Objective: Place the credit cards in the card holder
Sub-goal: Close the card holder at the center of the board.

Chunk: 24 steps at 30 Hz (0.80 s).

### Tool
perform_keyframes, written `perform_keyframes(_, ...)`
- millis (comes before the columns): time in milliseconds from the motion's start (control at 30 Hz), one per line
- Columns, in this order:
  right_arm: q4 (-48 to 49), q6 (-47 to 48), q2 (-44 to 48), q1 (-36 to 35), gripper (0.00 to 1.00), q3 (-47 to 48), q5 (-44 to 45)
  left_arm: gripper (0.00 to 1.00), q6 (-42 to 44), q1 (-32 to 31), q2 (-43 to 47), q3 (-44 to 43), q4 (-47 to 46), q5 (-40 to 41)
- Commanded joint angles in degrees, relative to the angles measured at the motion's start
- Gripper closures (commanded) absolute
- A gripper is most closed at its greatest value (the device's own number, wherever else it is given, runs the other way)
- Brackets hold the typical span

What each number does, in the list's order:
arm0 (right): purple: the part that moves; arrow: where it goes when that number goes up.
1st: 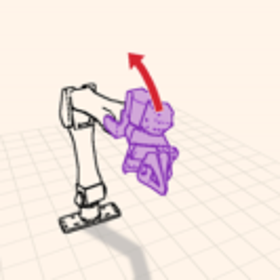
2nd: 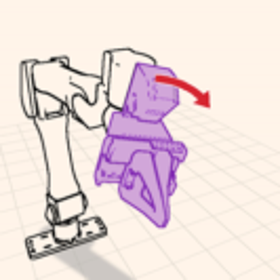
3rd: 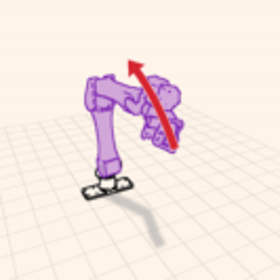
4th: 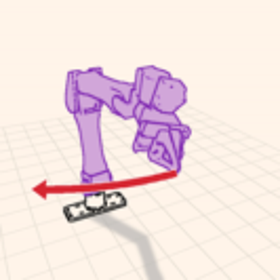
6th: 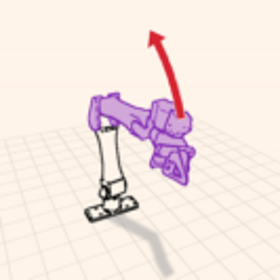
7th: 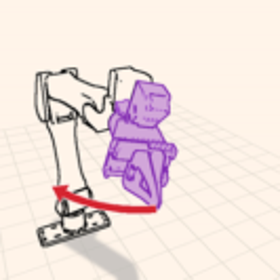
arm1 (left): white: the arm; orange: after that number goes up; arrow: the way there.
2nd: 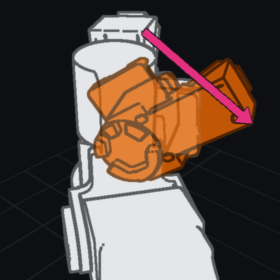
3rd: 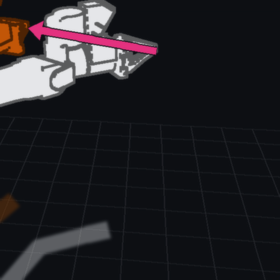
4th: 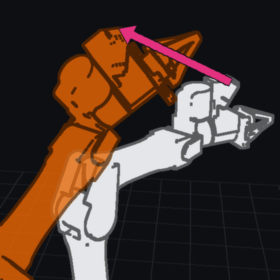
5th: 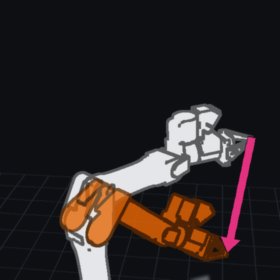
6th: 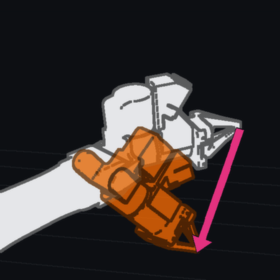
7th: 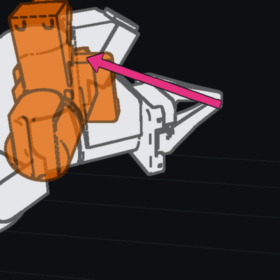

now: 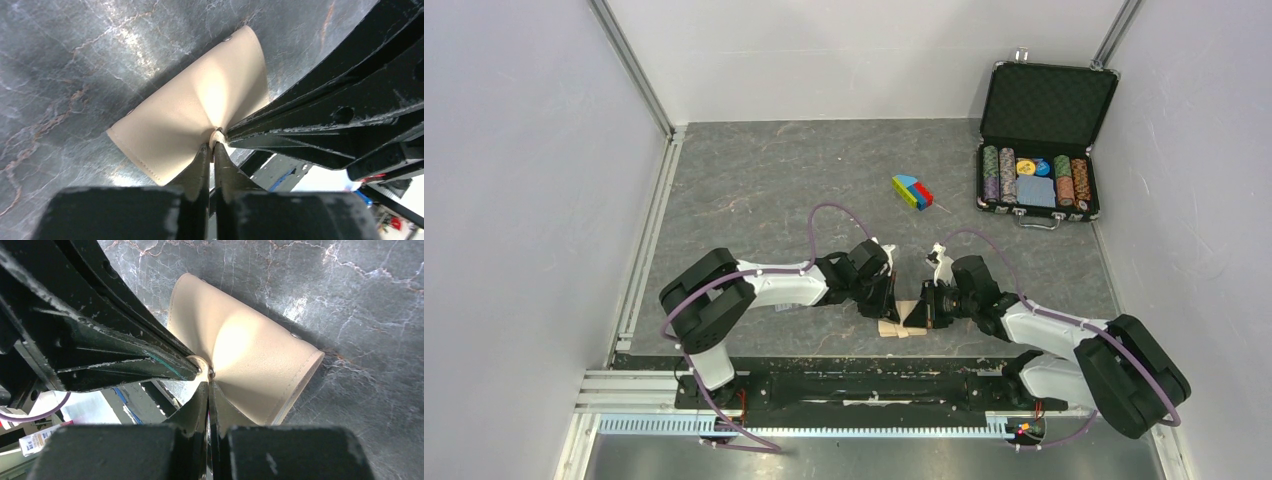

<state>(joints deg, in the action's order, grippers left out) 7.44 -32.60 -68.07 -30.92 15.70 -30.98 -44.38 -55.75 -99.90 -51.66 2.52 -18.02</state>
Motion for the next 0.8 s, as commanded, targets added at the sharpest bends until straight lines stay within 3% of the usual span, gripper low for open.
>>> perform_keyframes(0, -4.1, 1.2, 0.4, -0.2, 1.0, 1.0, 2.7, 0.82, 4.2, -0.3, 2.7, -3.4, 8.3, 4.1)
perform_keyframes(100, -4.5, 1.6, -0.2, -0.2, 1.0, 1.2, 2.8, 0.68, 5.3, -0.3, 3.7, -3.9, 10.1, 5.3)
perform_keyframes(233, -4.5, 1.4, -0.2, -0.2, 1.0, 0.9, 2.8, 0.68, 5.5, -0.2, 3.4, -3.0, 8.9, 4.0)
perform_keyframes(500, -4.5, 1.4, -0.2, -0.2, 1.0, 1.0, 2.8, 0.76, 5.2, -0.4, 1.1, -2.0, 3.3, -0.4)
perform_keyframes(767, -4.6, 1.4, -0.1, -0.2, 1.0, 1.1, 2.8, 0.94, 5.6, -0.6, 0.1, -1.9, 2.7, -1.2)
